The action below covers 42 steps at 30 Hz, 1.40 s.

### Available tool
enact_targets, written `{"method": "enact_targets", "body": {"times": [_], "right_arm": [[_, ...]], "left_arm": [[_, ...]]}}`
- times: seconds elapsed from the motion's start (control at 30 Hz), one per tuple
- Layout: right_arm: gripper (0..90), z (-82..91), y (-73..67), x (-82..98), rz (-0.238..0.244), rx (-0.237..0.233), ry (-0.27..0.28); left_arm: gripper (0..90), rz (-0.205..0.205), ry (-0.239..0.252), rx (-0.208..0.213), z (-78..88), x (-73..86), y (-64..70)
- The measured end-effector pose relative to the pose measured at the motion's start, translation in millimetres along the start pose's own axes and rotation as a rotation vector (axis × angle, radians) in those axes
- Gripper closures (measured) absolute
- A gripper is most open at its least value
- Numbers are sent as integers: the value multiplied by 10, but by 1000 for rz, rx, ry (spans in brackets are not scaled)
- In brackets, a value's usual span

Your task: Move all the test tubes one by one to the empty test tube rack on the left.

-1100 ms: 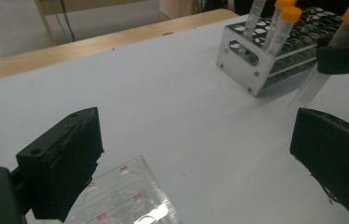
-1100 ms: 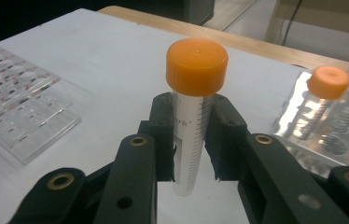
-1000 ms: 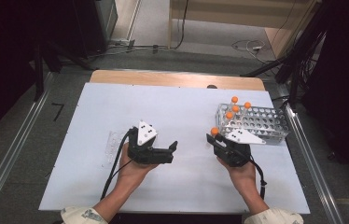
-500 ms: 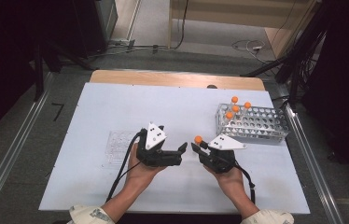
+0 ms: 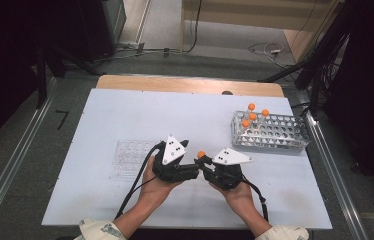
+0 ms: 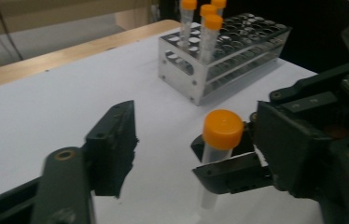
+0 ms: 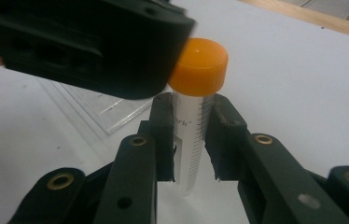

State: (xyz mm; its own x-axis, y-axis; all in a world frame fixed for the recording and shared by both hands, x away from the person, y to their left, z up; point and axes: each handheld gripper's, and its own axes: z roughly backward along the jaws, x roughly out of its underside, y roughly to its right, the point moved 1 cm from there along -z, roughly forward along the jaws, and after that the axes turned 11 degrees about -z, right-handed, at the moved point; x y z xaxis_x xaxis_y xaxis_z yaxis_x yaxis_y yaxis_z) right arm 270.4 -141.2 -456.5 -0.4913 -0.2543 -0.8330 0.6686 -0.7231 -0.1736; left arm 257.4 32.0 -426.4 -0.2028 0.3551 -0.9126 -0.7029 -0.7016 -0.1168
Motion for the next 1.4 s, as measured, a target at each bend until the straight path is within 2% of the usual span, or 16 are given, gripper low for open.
{"method": "enact_targets", "body": {"times": [0.1,0.23,0.43,0.53,0.8,0.83,0.9,0.93,0.97,1.03,1.07,1.13,1.4], "right_arm": [[711,0,-23,3,1,-14,-1],[711,-2,-43,5,11,-20,1],[712,-1,-54,9,12,-26,-2],[711,-8,-56,14,14,-25,-7],[707,-8,-62,13,11,-33,-5],[676,-7,-61,12,11,-37,-4],[549,-2,-62,9,9,-48,-6],[549,-2,-62,9,9,-48,-6],[460,4,-65,6,8,-60,-4],[400,14,-55,0,8,-71,2],[358,22,-52,-2,6,-69,2],[290,25,-41,-7,-9,-62,2],[238,11,-12,-7,-17,-36,-9]], "left_arm": [[440,3,-3,12,-8,10,17],[510,-12,-19,36,-31,28,54],[610,-13,-26,41,-40,50,55],[694,-21,-15,46,-36,51,72],[707,-19,-21,47,-25,50,70],[707,-15,-17,48,-19,47,68],[708,-10,-10,43,1,35,54],[708,-5,-6,45,14,25,40],[708,0,-4,47,34,15,22],[708,3,0,40,92,-12,-29],[708,28,16,37,153,-50,-90],[708,34,20,34,185,-68,-122],[707,78,48,-3,415,-117,-372]]}}
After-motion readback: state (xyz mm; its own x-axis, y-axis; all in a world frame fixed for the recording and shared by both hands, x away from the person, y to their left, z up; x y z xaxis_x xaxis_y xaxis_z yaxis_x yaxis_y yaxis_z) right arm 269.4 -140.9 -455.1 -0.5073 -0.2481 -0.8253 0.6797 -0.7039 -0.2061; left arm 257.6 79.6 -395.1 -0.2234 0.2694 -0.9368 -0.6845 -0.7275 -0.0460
